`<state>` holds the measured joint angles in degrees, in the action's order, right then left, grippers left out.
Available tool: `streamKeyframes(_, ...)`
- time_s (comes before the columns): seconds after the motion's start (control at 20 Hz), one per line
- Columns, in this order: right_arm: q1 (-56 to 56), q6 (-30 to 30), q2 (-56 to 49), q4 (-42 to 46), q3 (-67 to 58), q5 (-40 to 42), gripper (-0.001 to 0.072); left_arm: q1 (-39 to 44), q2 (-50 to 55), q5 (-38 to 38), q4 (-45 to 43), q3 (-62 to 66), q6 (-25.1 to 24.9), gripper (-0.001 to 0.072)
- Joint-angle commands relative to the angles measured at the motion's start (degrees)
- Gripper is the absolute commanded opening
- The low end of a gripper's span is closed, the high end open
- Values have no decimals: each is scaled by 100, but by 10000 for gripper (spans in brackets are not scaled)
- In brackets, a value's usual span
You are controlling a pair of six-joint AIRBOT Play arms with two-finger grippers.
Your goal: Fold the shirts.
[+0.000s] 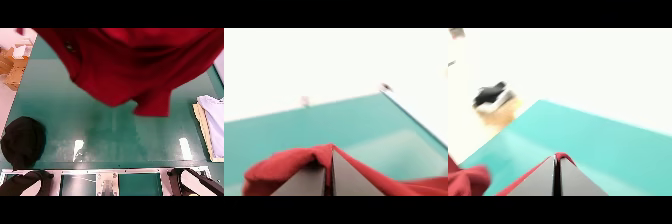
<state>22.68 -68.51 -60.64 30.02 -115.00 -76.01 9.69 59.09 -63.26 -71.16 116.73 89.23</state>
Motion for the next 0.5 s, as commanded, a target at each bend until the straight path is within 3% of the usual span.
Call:
streamKeyframes(0.0, 120, -144, 424, 367, 129, -98, 13, -4, -179, 11, -1506, -37, 378, 26)
streamKeyframes(0.1, -7, -273, 424, 372, 809, -472, 13, -7, 61, 22, -1633, -498, 350, 26)
streamKeyframes(0.25, -505, -306, 426, 426, 2922, -393, 13, -26, 1005, 90, -1631, -1285, 175, 26)
streamKeyframes(0.45, -1108, -304, 376, 964, 6273, 1416, 13, -28, 3119, 492, -1547, -1644, -151, 26)
